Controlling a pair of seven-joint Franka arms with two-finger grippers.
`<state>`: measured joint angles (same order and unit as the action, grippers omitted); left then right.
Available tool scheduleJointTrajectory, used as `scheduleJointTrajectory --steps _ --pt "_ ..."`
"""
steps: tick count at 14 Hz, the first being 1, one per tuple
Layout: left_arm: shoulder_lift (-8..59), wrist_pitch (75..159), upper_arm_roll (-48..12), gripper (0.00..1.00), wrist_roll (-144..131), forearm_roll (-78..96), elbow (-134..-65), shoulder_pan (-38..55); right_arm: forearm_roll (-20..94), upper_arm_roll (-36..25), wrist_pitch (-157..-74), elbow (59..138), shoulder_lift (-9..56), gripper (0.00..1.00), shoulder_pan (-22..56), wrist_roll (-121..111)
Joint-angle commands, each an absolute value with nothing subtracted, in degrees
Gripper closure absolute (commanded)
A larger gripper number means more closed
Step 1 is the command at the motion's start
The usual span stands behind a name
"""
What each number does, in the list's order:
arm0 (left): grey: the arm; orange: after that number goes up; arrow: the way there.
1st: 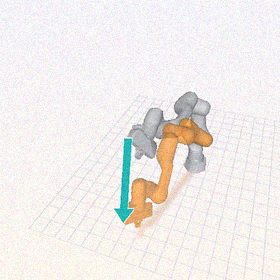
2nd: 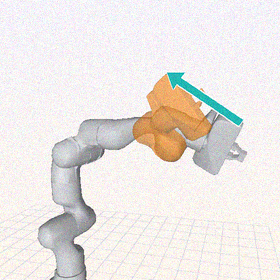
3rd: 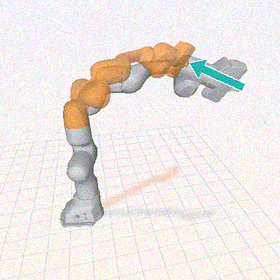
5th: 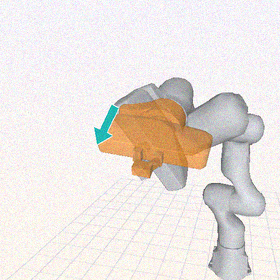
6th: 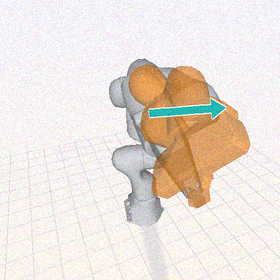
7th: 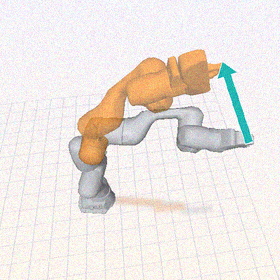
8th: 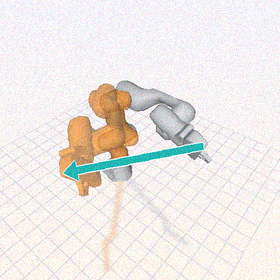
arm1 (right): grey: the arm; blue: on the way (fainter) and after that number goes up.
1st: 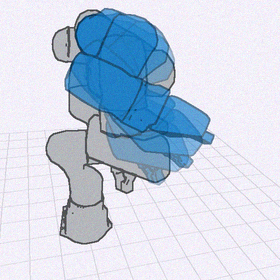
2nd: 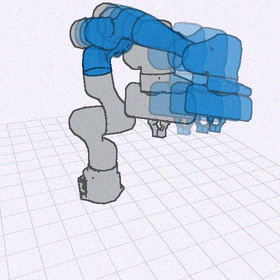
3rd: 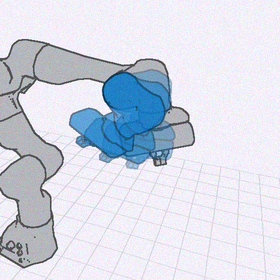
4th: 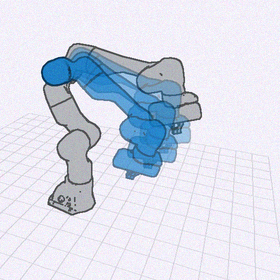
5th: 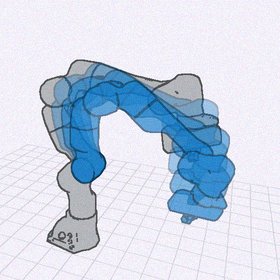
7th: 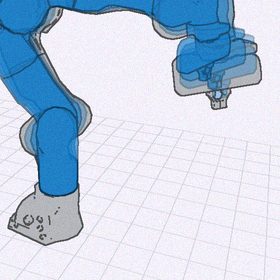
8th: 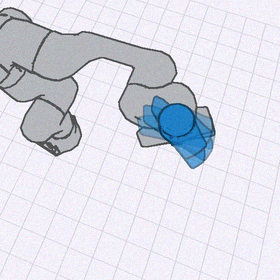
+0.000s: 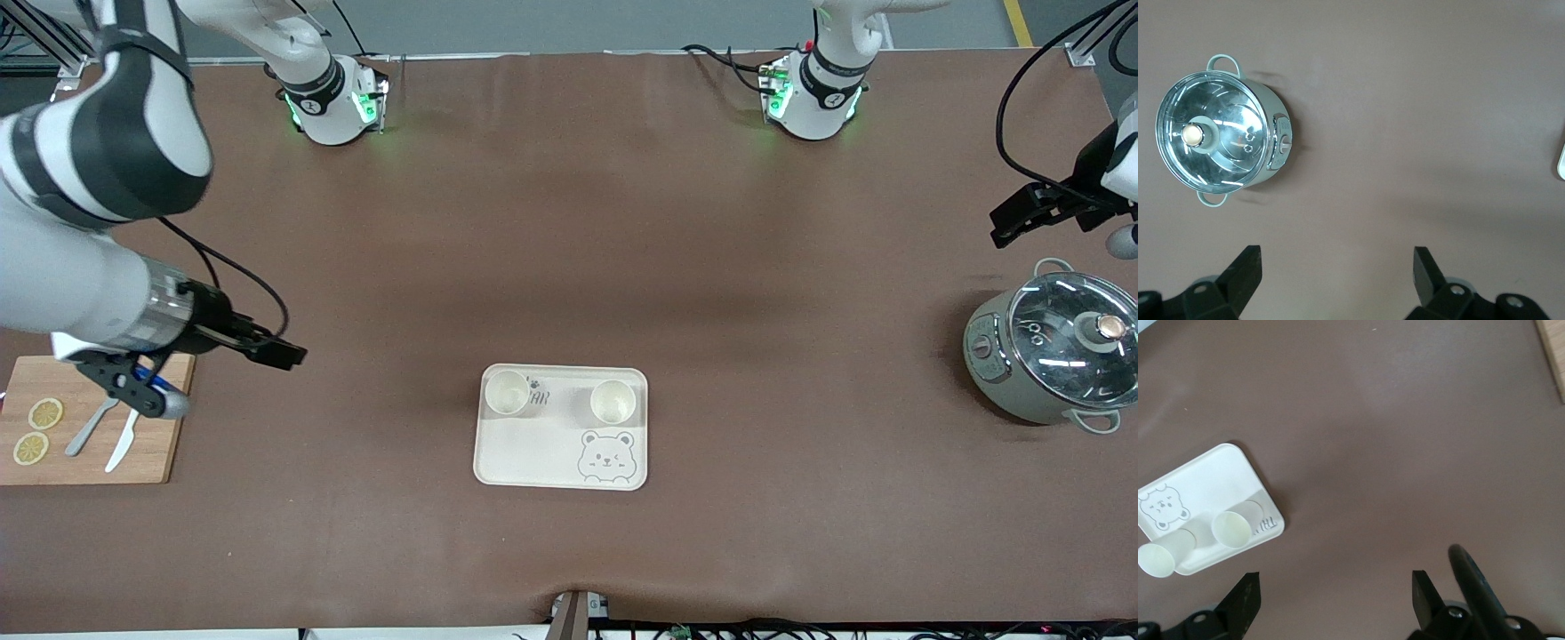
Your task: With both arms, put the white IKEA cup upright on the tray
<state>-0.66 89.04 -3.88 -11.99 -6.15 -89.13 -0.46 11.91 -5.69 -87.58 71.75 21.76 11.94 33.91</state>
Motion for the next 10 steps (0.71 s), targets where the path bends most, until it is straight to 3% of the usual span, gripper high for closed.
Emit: scheduleJointTrajectory --steps 1,10 --pt "-1.9 89.4 -3.6 0.00 -10.9 -5.8 -89.8 -0.6 10.5 -4.6 -86.5 79.3 14.2 0.00 8.4 26.6" --pt "-2.3 88.7 -3.4 0.00 -11.1 -5.8 -89.0 -0.6 2.6 -4.6 -80.3 79.9 6.3 0.00 -0.4 -1.3"
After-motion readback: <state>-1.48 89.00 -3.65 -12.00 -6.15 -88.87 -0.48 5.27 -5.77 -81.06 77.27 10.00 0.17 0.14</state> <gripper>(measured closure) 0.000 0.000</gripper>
